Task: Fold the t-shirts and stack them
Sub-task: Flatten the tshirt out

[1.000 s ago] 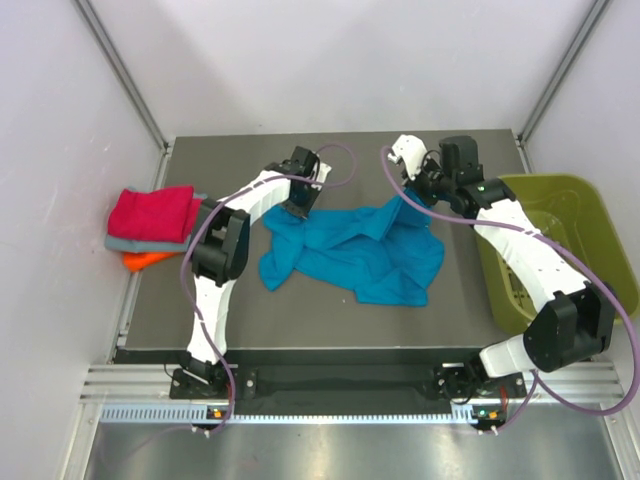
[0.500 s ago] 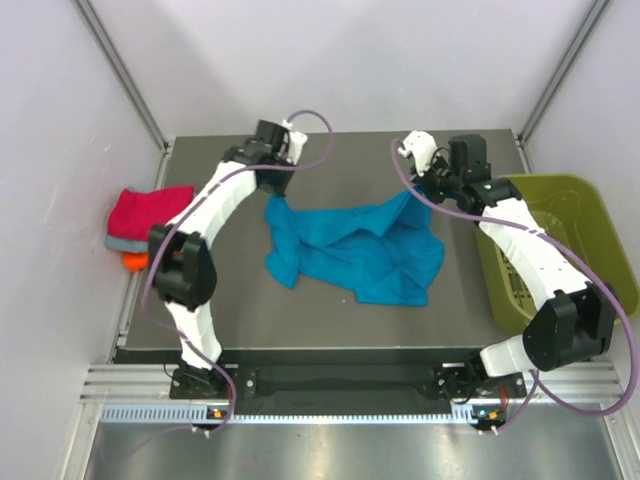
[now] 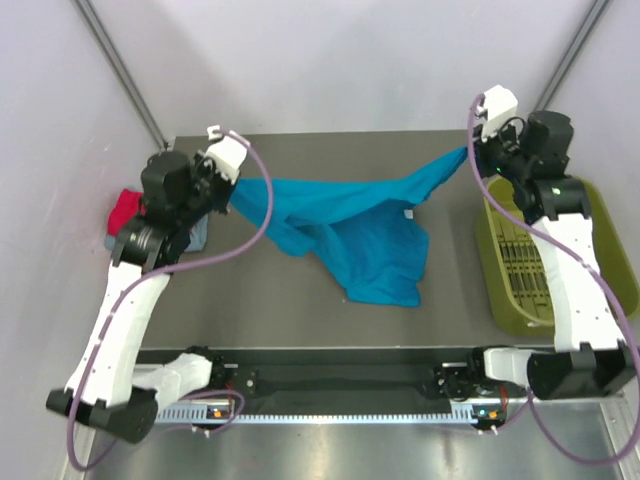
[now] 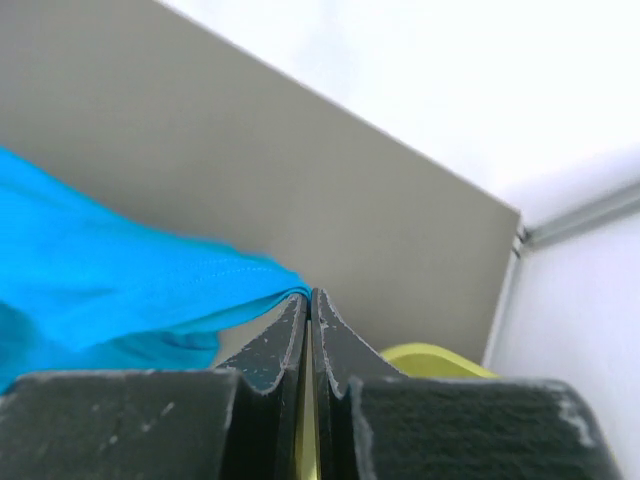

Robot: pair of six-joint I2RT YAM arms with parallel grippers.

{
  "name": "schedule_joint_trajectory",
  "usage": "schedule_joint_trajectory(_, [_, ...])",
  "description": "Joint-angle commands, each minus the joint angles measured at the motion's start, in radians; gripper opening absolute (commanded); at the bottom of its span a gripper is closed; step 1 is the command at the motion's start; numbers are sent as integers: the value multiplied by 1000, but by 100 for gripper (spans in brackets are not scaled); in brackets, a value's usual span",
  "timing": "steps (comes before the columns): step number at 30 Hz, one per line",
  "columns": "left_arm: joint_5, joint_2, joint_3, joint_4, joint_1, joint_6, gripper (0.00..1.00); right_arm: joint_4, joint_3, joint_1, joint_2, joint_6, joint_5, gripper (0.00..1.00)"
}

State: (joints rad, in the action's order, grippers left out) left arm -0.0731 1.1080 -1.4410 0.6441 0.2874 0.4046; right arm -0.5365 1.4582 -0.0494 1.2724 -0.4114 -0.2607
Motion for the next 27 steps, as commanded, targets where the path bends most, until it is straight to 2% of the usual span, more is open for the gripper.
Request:
schedule_joint_trajectory(1, [-69,-95,86,-51,-7,40,0,-72,86,-3,-109,100,-118,0])
schedule_joint_trajectory(5, [-86,-149,110,-23,-7,-4,0,-138,145,-4,-197,164,-161,0])
schedule_joint_trajectory(9, [-99,-126,152,-104,-7,-1,0,-71,171,-4,-197,207,-155,0])
schedule_joint_trajectory(12, [-116,3,198,-139,-7,26,0,-40,160,-4,-98,210,-149,0])
schedule_joint_trajectory(17, [-93,246,156,-54,-10,28,1,65,24,-3,98,210,-163,0])
schedule_joint_trajectory(21, [-82,425,168,-52,-14,26,1,105,-16,-9,254,241,-181,0])
schedule_joint_trajectory(24, [-57,556,117,-5,-16,27,21,101,-50,-26,323,211,-172,0])
schedule_joint_trajectory(25, [-51,593,76,35,-16,16,37,93,-55,-33,334,201,-167,0])
schedule_joint_trajectory(26, [-77,622,39,99,-20,16,42,81,-68,-47,341,189,-166,0])
schedule_joint_trajectory(27, [-168,685,-122,155,-34,32,52,76,-97,-81,320,187,-154,0])
